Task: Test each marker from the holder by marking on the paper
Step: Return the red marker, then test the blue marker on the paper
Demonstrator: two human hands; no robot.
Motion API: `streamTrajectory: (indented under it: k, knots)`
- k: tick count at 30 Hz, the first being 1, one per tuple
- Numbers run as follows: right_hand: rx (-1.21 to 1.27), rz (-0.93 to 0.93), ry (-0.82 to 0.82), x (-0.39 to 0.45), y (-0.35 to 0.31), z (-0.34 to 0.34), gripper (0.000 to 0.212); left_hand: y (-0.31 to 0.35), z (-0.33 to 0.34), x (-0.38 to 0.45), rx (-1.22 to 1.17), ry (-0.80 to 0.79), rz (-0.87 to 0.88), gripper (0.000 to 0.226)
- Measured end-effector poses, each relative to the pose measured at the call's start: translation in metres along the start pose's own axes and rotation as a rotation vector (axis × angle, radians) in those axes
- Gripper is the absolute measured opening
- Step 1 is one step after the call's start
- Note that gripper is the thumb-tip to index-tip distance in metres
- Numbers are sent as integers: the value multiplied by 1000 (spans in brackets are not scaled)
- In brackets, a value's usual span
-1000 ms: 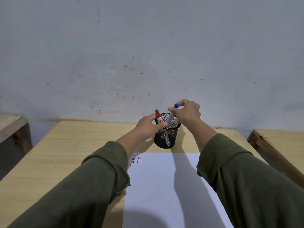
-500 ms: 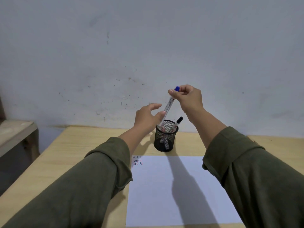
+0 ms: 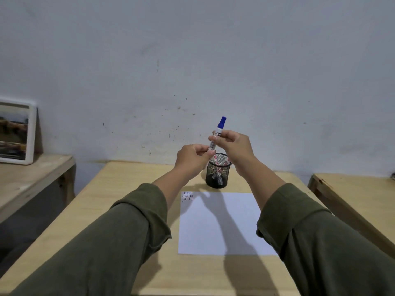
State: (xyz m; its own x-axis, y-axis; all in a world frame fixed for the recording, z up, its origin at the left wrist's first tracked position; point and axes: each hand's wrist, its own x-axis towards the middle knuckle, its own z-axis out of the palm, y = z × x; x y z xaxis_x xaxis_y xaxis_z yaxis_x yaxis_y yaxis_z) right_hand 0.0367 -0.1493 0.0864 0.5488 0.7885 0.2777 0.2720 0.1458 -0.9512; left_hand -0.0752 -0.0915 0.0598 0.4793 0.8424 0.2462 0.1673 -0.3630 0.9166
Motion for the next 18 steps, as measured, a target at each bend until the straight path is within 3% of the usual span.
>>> streamTrajectory:
  k: [4, 8, 12, 18]
  knots:
    - [-23, -9, -64, -26, 0, 4, 5, -6, -25, -20, 22, -92, -39, 25]
    - [-148, -6, -231, -45, 0, 4, 9, -4, -55, -30, -13, -14, 55, 29]
    - [-269, 31, -358, -55, 1, 10, 11, 4, -69, -39, -21, -135, 118, 33]
    - [-219, 57, -407, -62, -4, 15, 12, 0, -73, -39, -9, -65, 73, 15]
